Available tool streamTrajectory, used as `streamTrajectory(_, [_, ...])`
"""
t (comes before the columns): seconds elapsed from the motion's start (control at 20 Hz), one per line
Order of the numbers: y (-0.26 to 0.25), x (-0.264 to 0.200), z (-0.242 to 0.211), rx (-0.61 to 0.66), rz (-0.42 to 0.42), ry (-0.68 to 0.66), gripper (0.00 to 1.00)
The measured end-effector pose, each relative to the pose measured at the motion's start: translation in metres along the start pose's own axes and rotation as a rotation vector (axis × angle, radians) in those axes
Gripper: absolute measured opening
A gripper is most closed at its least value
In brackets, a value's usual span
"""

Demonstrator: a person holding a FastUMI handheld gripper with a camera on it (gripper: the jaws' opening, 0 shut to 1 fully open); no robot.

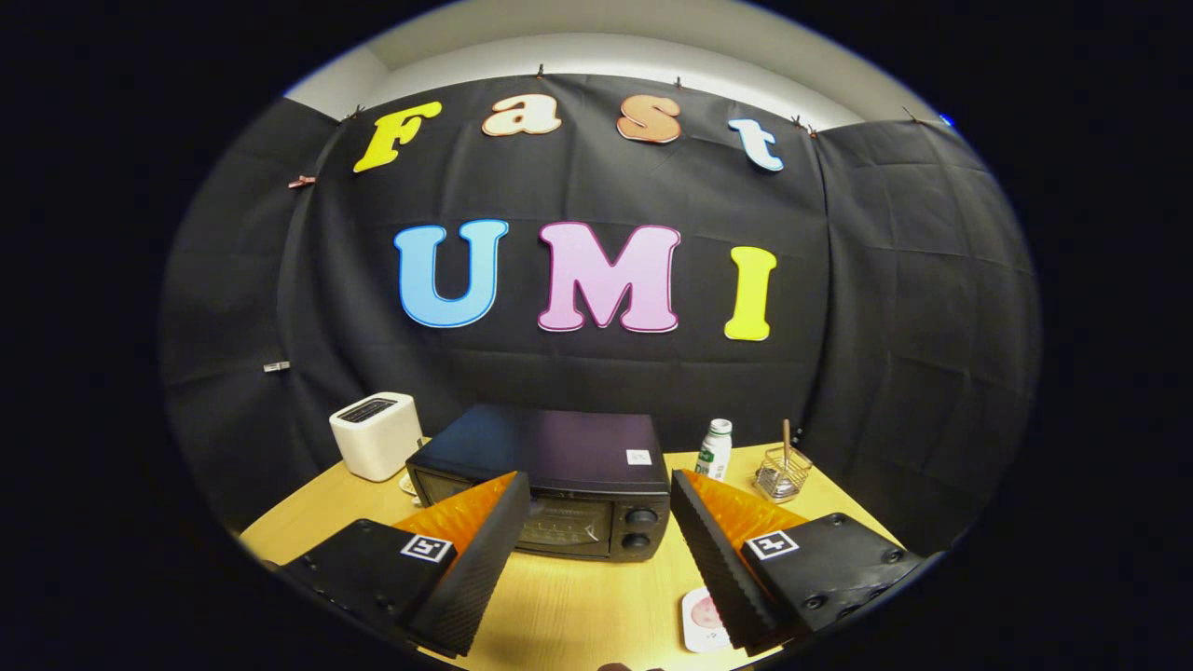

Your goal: Open the toaster oven, put the food inside, and close the toaster oven door.

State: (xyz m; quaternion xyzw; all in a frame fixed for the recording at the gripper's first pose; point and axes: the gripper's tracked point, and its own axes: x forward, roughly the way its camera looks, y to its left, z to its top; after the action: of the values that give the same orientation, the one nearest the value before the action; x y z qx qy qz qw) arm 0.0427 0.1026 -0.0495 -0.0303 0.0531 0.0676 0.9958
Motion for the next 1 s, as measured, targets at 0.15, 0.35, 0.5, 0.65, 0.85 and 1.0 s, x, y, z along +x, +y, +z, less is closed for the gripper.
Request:
streamTrajectory(0.15, [0.016, 0.022, -0.009, 0.003, 0.006, 0.026, 0.98])
streamTrajectory(0.35, [0.031, 0.059, -0.021, 0.003, -0.006, 0.045, 0.98])
streamTrajectory(0.5, [0.038, 0.085, -0.041, -0.005, -0.021, 0.085, 0.98])
streamTrajectory(0.65, [0.05, 0.108, -0.067, 0.001, -0.015, 0.134, 0.98])
streamTrajectory(0.85, [0.069, 0.131, -0.095, 0.006, -0.009, 0.186, 0.98])
streamTrajectory(1.0, [0.076, 0.137, -0.107, 0.021, -0.029, 0.212, 0.98])
